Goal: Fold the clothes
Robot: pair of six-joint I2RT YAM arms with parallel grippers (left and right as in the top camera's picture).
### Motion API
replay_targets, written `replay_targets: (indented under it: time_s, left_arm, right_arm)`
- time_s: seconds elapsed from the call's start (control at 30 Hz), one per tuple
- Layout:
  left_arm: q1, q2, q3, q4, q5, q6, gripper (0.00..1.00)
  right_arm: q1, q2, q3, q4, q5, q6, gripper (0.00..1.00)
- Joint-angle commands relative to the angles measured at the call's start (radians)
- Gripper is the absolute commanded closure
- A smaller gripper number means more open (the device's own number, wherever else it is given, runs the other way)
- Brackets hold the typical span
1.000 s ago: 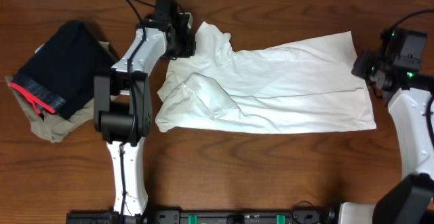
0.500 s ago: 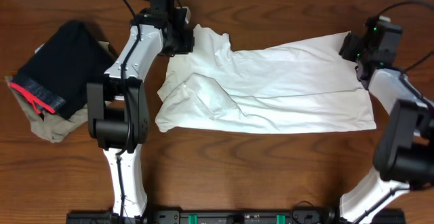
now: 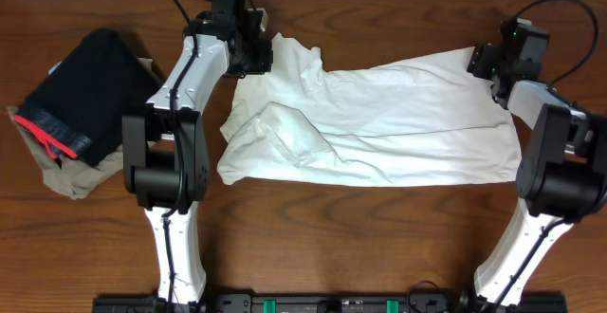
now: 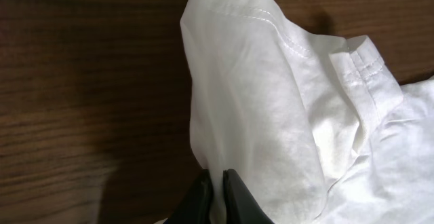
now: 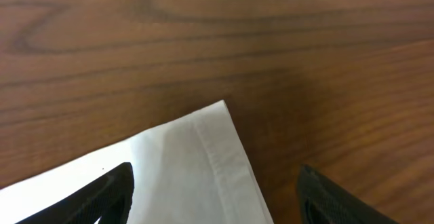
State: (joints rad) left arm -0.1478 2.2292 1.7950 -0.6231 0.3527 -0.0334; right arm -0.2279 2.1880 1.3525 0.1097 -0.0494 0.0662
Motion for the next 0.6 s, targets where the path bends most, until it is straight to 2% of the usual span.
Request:
replay_targets:
  time_s: [0.0, 0.13, 0.23, 0.27, 0.3, 0.37, 0.43, 0.57]
  left_arm:
    - [-0.002, -0.011, 0.002, 0.006, -0.001, -0.012, 0.91]
    - [-0.002, -0.011, 0.002, 0.006, -0.001, -0.012, 0.90]
    - [-0.002, -0.011, 0.002, 0.006, -0.001, -0.012, 0.91]
    - [-0.002, -0.011, 0.002, 0.006, -0.001, -0.012, 0.91]
    - [-0.002, -0.011, 0.002, 0.006, -0.001, -0.012, 0.91]
    - [-0.002, -0.011, 0.002, 0.007, -0.001, -0.012, 0.91]
    - [-0.002, -0.011, 0.002, 0.006, -0.001, -0.012, 0.91]
    - [-0.002, -0.011, 0.002, 0.006, -0.001, -0.013, 0.91]
  right_arm:
    - [-0.024, 0.052, 0.031, -0.004, -0.015, -0.017, 0.25]
    - [-0.022, 0.087, 0.043, 0.000, -0.023, -0.019, 0.25]
    - [-0.021, 0.098, 0.043, -0.002, -0.024, -0.019, 0.30]
    - [-0.021, 0.098, 0.043, -0.007, -0.023, -0.019, 0.35]
    - [-0.019, 0.098, 0.043, -0.008, -0.023, -0.019, 0.44]
    - [-0.020, 0.098, 0.045, -0.007, -0.023, -0.019, 0.67]
    - [-0.021, 0.098, 0.050, -0.008, -0.023, -0.014, 0.85]
    - [-0.021, 0.098, 0.054, -0.008, -0.022, -0.011, 0.96]
